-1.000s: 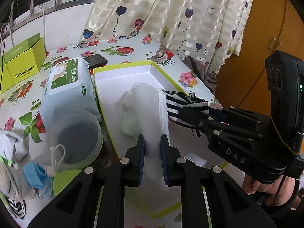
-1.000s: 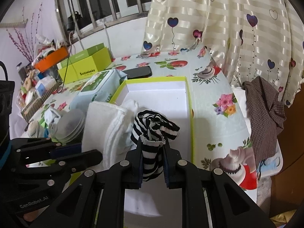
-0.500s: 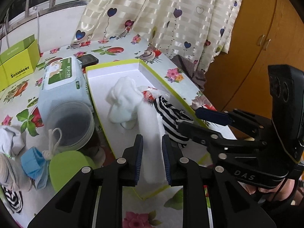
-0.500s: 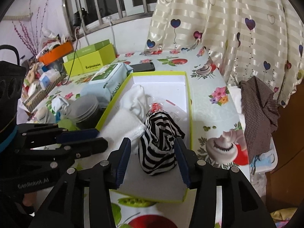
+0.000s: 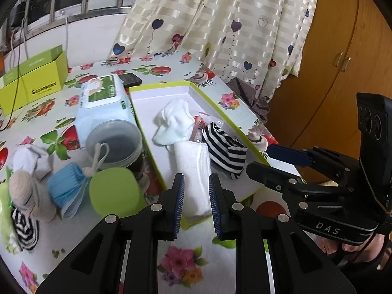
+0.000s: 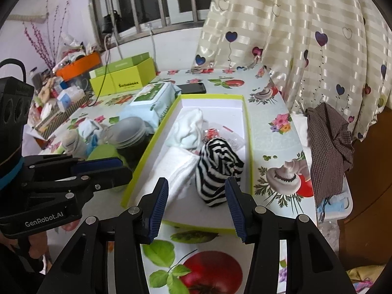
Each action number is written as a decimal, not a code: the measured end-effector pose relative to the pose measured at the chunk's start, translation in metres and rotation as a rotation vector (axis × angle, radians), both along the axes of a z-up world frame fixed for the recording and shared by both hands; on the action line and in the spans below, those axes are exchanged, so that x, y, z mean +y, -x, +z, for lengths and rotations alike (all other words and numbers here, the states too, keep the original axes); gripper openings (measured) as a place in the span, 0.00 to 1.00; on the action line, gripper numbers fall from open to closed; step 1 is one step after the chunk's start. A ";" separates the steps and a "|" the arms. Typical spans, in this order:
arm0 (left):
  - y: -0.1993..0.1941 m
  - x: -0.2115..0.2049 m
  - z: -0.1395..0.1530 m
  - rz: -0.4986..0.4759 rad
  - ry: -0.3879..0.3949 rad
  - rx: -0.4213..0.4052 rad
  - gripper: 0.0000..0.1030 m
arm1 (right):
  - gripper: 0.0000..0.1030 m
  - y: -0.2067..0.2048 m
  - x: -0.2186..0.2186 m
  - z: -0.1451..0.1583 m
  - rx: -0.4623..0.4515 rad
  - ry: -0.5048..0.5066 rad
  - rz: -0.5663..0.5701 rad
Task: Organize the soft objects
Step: 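Lower both items into the tray and open both grippers, then withdraw both grippers from the tray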
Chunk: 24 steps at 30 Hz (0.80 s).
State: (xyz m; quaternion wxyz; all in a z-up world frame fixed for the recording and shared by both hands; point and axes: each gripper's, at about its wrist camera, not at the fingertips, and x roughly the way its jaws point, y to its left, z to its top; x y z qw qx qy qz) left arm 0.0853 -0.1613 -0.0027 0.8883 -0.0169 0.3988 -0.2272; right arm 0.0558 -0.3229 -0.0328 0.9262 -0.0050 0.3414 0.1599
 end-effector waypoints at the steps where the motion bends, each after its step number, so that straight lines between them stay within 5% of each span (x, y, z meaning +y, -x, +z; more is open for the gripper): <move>1: 0.004 0.002 0.001 0.001 0.003 -0.004 0.21 | 0.48 0.003 0.002 0.001 0.000 0.004 0.006; 24: 0.045 0.033 0.012 0.041 0.026 -0.036 0.21 | 0.50 0.032 0.040 0.012 -0.013 0.040 0.068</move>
